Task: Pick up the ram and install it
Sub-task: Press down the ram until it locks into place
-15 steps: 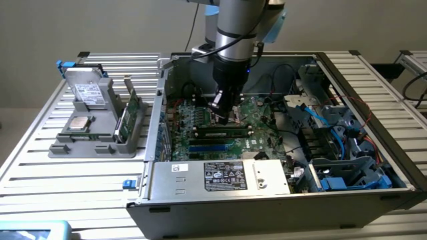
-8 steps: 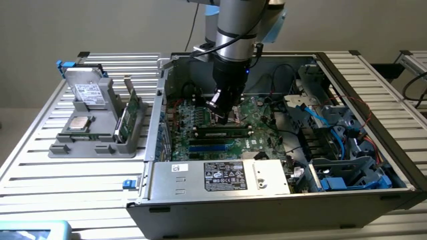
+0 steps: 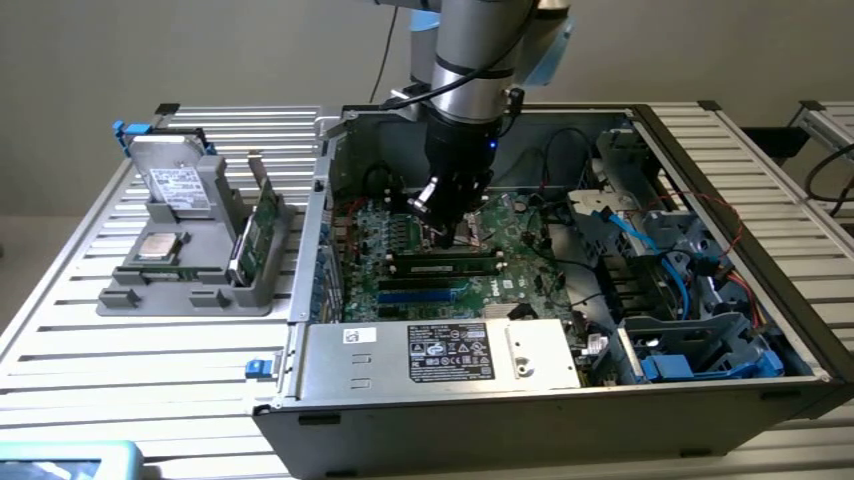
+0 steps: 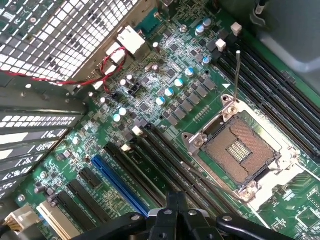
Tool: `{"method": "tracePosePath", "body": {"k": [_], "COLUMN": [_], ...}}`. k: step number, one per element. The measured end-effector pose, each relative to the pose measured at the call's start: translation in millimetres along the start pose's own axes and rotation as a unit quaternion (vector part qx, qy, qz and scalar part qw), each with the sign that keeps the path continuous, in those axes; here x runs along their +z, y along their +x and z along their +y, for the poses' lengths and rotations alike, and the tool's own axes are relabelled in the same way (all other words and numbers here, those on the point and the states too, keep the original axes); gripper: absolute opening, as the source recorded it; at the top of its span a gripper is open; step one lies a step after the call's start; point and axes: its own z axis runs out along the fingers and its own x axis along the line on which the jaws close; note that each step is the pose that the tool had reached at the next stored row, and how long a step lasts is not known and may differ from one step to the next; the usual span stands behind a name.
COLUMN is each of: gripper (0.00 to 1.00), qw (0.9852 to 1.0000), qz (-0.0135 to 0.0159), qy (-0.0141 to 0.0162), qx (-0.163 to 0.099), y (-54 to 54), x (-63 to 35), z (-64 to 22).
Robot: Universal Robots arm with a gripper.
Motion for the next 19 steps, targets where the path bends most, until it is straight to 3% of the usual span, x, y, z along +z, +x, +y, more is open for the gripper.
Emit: {"method": "tracePosePath", "body": {"k": [5, 8, 13, 19], "gripper": [0.11, 0.11, 0.11, 0.11], "qw": [0.9995, 0.9990, 0.9980, 0.9955], "qz": [0.0002, -0.0010, -0.0026, -0.0115], "qy": [-0.0040, -0.0042, 0.0021, 0.0077], "qx": [0.030, 0.044, 0.064, 0.094], "y": [0.0, -0.1, 0.0, -0.1], "x": [0.0, 0.1, 0.0, 0.0], "z": [0.0, 0.0, 0.0, 0.0]}}
